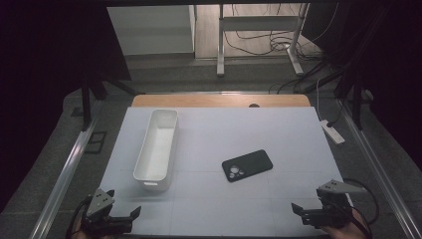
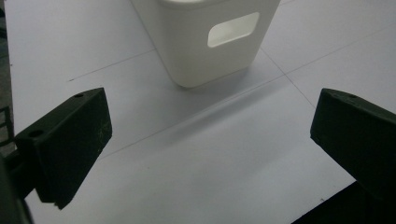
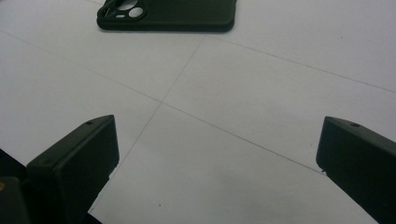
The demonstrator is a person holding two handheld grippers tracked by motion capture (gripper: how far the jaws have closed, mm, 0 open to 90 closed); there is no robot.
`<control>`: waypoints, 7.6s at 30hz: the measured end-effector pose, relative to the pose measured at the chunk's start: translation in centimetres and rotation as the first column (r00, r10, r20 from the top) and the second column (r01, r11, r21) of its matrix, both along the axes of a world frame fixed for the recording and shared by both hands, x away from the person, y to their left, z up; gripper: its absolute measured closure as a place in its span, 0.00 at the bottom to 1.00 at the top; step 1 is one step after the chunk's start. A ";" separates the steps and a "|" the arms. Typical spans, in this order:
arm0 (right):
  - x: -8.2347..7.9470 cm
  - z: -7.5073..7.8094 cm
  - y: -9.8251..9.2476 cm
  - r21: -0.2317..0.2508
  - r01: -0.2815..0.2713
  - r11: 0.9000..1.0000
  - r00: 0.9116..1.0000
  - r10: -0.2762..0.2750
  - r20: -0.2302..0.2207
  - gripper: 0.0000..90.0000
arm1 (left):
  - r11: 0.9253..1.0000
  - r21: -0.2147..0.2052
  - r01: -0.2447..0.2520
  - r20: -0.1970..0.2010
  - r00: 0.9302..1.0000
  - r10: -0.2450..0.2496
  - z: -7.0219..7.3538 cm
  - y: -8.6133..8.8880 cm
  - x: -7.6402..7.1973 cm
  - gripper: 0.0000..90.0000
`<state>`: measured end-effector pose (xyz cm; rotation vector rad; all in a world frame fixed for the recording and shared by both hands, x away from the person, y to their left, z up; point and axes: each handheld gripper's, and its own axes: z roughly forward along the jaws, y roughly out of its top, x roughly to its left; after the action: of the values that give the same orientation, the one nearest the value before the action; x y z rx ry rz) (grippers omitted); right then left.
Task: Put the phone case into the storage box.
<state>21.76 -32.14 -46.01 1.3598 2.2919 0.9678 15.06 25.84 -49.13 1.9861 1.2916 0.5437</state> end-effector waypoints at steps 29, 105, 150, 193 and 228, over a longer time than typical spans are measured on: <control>0.2 0.0 0.3 -0.012 -0.016 1.000 1.000 0.016 -0.017 0.00 | 1.000 -0.010 0.004 0.006 1.000 -0.004 0.0 0.1 -0.2 0.00; 5.6 1.3 3.3 -0.014 -0.166 0.986 0.986 0.166 -0.019 0.00 | 0.999 0.011 0.042 -0.008 0.999 -0.042 -0.1 -0.1 0.2 0.01; 10.3 1.2 7.6 -0.056 -0.209 0.976 0.977 0.205 -0.067 0.00 | 0.999 -0.004 0.046 -0.025 0.999 -0.046 -0.2 0.1 0.3 0.00; 14.3 0.5 11.0 -0.107 -0.244 0.964 0.967 0.233 -0.105 0.00 | 0.999 -0.015 0.052 -0.026 0.998 -0.052 -0.2 0.2 0.3 0.00; 16.8 0.0 12.9 -0.182 -0.291 0.939 0.954 0.270 -0.134 0.96 | 0.998 -0.012 0.057 -0.023 0.998 -0.057 -0.2 0.1 0.3 0.00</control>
<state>38.56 -19.23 -45.99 1.0451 2.6356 0.7301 15.37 25.98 -49.31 2.0188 1.2453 0.4865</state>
